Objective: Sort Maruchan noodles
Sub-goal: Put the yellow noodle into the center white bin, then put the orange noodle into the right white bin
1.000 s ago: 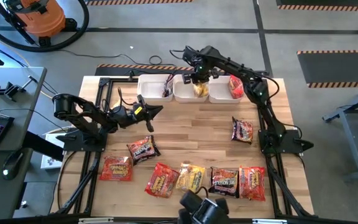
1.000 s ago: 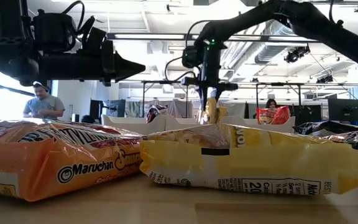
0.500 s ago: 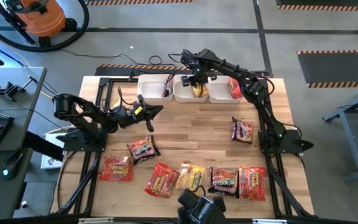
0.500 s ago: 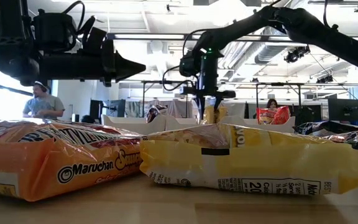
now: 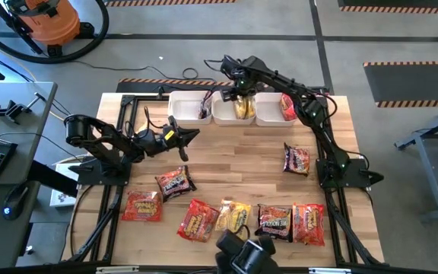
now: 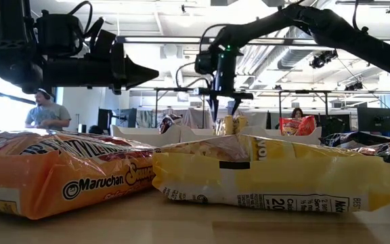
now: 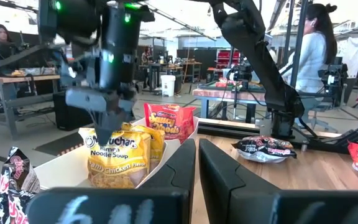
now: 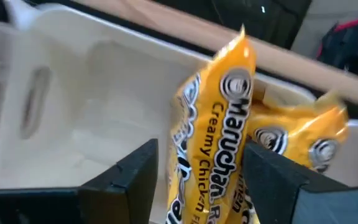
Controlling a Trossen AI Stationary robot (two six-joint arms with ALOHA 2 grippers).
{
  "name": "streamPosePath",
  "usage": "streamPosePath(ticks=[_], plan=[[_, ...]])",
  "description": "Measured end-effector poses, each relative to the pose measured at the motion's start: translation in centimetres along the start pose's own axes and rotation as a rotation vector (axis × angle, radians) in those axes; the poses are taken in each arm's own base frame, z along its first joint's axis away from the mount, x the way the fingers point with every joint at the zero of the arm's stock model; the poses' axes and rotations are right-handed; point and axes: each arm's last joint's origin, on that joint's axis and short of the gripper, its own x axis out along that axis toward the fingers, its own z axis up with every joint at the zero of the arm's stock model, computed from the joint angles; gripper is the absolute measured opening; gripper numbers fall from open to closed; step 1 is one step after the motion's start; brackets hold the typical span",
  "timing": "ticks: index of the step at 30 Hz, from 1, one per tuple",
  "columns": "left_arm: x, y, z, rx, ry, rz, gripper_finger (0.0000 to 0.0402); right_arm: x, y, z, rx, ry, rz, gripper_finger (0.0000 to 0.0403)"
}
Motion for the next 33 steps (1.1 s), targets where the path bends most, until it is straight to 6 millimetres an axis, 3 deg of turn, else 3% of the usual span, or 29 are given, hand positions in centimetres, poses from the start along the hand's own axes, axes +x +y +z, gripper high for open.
streamPosePath(ticks=[4,7,12,14,17,19,22,26,30,33], plan=[[0.0,0.0,0.0,0.000,0.000,0.000,0.0014,-1.9,-0.1,0.0,-0.106,-0.034,0.047,0.0203],[0.0,0.0,0.0,0.005,0.000,-0.010,0.0014,-4.6,-0.7,-0.8,-0.212,-0.043,0.013,0.0193],[0.0,0.0,-0.2,0.008,0.019,-0.015,0.0014,-8.4,-0.5,-2.4,-0.433,-0.157,-0.024,0.0126],[-0.1,0.0,-0.3,0.010,0.029,-0.016,0.0014,-8.7,-0.1,-2.9,-0.482,-0.223,0.003,0.0084],[-0.4,0.0,-0.6,0.012,0.044,-0.016,0.0014,-7.7,0.6,-3.9,-0.540,-0.353,0.075,0.0019],[-0.7,0.0,-0.7,0.010,0.053,-0.016,0.0014,-6.2,0.9,-5.2,-0.560,-0.449,0.154,0.0010],[-1.0,0.1,-1.0,0.007,0.076,-0.016,0.0014,-3.2,0.8,-8.0,-0.568,-0.601,0.283,0.0020],[-1.1,0.1,-1.4,0.003,0.118,-0.018,0.0014,-0.4,-0.2,-13.4,-0.513,-0.731,0.436,0.0005],[-1.2,0.1,-1.6,-0.004,0.140,-0.021,0.0014,-0.5,-1.4,-19.4,-0.450,-0.680,0.510,0.0004],[-1.2,0.1,-1.6,-0.010,0.140,-0.021,0.0014,-2.0,-2.1,-24.0,-0.410,-0.540,0.528,0.0001]])
